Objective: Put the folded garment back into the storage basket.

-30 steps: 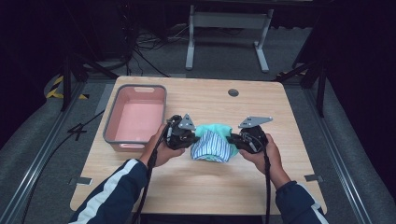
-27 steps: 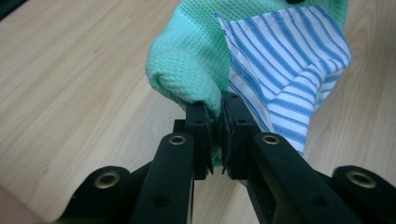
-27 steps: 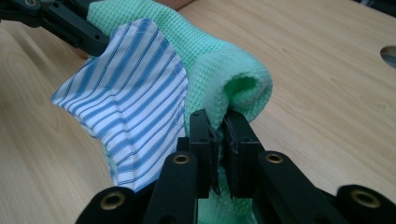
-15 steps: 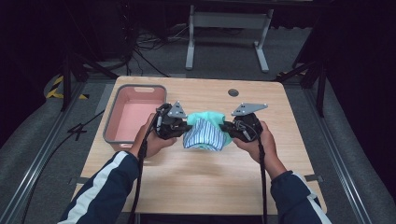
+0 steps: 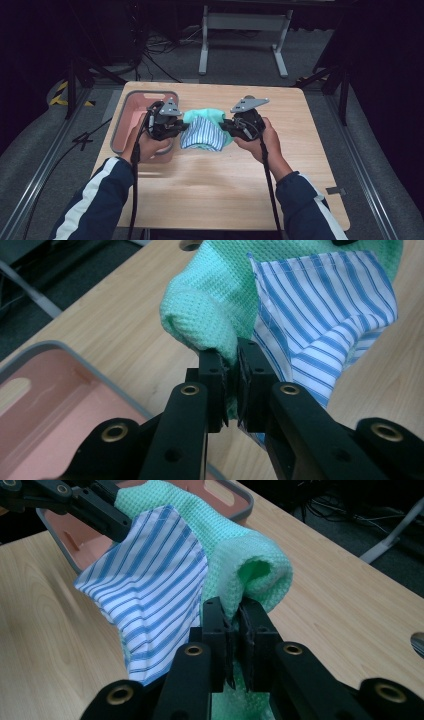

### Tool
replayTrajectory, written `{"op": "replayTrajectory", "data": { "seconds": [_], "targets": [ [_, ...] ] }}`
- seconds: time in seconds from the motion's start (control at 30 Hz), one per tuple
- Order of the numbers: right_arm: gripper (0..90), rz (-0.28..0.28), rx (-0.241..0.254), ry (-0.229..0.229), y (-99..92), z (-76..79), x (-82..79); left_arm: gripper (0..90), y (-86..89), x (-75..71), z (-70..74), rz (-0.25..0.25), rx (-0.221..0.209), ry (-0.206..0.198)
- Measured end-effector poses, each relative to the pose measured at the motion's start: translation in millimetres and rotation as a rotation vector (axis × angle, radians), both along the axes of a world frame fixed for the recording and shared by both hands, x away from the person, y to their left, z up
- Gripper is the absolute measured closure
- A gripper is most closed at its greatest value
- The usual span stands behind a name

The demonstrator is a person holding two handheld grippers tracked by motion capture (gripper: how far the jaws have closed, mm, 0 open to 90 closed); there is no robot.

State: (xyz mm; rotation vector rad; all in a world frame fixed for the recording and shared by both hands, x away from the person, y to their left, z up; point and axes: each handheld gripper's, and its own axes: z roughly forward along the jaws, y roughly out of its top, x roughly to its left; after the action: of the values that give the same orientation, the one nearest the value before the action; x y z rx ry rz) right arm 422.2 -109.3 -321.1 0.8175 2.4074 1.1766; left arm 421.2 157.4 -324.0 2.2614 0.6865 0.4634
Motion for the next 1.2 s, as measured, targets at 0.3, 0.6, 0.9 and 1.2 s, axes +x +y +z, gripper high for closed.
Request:
{"op": "replayTrajectory", "data": {
  "seconds": [0.3, 0.6, 0.9, 1.2],
  "targets": [
    [82.9, 0.025, 0.004, -0.020, 29.2, 10.1, 8.6, 82.6, 28.6, 0.7, 14.1, 0.055, 0.015, -0.029],
    [82.9, 0.059, 0.016, -0.011, 65.1, 10.2, 20.5, 82.7, 54.2, 2.9, 20.4, 0.105, 0.051, -0.030],
    [82.9, 0.089, 0.017, 0.003, 96.8, 6.1, 28.0, 82.7, 84.1, 4.5, 19.5, 0.161, 0.068, -0.021],
    [82.9, 0.109, 0.010, 0.024, 130.5, -1.2, 34.9, 82.7, 109.7, 3.6, 15.2, 0.206, 0.063, -0.015]
  ]
}}
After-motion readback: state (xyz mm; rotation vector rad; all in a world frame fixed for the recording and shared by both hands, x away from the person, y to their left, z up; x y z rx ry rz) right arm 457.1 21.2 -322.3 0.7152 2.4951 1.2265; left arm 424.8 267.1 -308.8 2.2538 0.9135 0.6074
